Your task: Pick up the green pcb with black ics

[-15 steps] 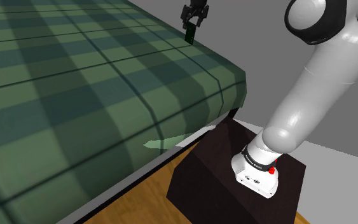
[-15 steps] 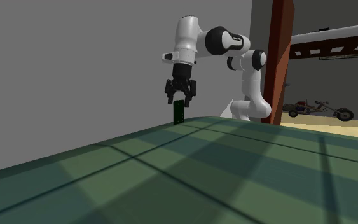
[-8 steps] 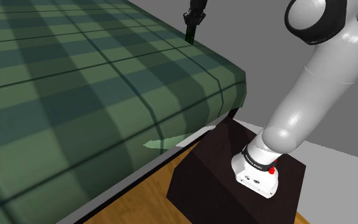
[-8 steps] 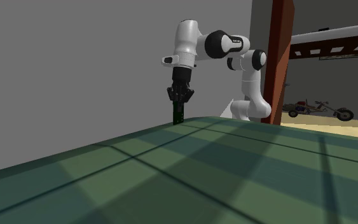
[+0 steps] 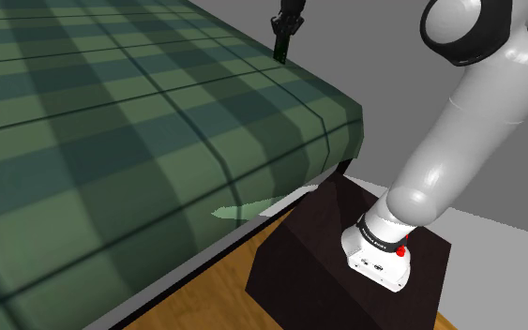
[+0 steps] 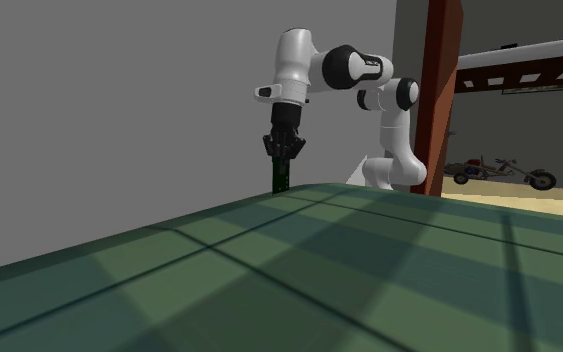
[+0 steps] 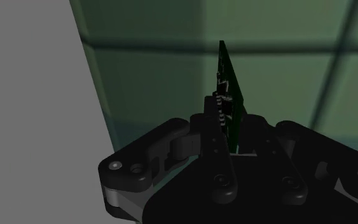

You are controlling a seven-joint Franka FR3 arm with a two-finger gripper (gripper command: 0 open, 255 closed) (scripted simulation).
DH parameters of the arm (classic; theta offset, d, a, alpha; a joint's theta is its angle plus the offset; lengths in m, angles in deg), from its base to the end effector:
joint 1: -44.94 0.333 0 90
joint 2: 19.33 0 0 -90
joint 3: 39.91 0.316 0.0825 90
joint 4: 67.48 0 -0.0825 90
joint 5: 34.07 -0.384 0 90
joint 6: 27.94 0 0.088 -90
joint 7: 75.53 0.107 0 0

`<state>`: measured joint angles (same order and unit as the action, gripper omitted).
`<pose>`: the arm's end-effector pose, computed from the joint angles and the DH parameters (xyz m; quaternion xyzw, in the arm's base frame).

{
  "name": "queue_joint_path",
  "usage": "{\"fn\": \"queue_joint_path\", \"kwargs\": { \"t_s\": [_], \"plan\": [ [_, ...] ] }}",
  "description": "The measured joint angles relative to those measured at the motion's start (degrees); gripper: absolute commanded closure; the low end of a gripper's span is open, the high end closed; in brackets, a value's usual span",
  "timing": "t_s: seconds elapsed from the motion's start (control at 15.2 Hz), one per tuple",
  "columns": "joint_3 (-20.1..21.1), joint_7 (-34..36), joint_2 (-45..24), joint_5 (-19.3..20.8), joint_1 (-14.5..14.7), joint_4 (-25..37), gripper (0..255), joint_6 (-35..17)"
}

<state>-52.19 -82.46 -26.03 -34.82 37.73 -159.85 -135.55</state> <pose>0.5807 -0.1974 0.5669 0.9911 -0.1089 0.0724 0.0231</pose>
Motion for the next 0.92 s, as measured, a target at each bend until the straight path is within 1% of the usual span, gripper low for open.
{"fn": "queue_joint_path", "kwargs": {
  "t_s": [0.59,0.92],
  "plan": [
    [-0.08,-0.16,-0.93,-0.22,-0.18,7.88,255,6.96],
    [-0.21,-0.46,-2.44,-0.61,-0.49,13.61,255,11.2]
  ]
}}
